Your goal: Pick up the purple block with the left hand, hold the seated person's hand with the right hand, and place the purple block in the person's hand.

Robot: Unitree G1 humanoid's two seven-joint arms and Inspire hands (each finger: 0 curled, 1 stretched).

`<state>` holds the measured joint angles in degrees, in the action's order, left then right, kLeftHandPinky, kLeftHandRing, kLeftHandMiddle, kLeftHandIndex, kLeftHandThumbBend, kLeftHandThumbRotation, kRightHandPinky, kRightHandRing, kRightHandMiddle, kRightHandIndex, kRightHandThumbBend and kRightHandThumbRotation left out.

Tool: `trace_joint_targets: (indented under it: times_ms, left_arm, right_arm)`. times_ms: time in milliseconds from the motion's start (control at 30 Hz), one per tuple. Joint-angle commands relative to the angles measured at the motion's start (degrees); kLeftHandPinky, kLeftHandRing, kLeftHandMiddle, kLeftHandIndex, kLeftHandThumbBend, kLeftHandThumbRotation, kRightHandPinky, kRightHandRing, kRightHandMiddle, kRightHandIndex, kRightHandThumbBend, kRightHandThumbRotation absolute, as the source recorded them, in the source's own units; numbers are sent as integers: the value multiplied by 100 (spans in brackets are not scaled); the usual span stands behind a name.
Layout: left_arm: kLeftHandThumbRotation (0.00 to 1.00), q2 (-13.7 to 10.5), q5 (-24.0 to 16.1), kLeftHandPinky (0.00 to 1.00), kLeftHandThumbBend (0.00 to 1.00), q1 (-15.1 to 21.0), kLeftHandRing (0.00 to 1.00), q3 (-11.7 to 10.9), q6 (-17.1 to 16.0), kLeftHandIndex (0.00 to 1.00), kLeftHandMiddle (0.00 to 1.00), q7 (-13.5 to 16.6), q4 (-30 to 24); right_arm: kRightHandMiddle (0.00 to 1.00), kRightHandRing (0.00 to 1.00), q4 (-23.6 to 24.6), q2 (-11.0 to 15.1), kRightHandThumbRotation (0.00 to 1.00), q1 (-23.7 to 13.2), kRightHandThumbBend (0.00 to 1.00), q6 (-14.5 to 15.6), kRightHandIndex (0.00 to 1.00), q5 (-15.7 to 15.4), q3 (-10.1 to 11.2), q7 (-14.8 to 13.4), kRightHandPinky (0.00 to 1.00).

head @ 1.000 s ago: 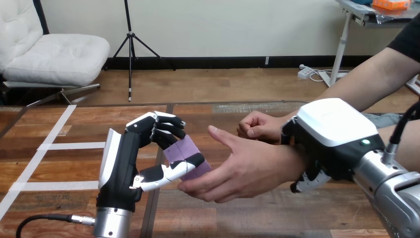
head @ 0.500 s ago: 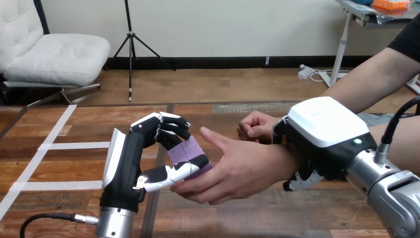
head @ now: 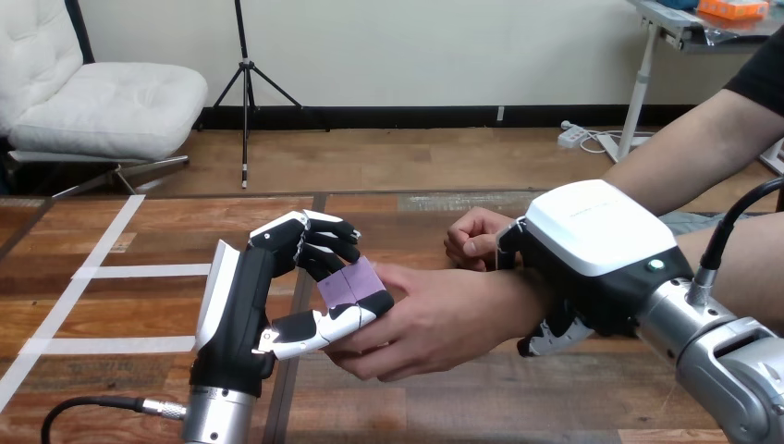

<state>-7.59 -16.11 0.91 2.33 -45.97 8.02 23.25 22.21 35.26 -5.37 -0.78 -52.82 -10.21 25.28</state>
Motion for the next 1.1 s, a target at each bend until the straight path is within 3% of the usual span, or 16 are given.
trace_joint_targets:
  times_ms: [0,467,1067]
  left_arm:
    - [9,67,107,40,71,216,46,79,-187,54,52,-35,-327]
    - [9,90,91,38,70,230,45,126,-318,55,52,-102,-227]
    - [10,162,0,39,69,124,46,208,-245,55,53,-213,-350]
  right_arm:
    - [41,35,-137,-116,0,-315,80,-14,47,6,19,-209,29]
    - [41,34,-183,-116,0,-279,81,-96,46,39,1,-327,28]
    - [40,33,-172,-139,0,-258,78,-56,46,73,2,-251,27]
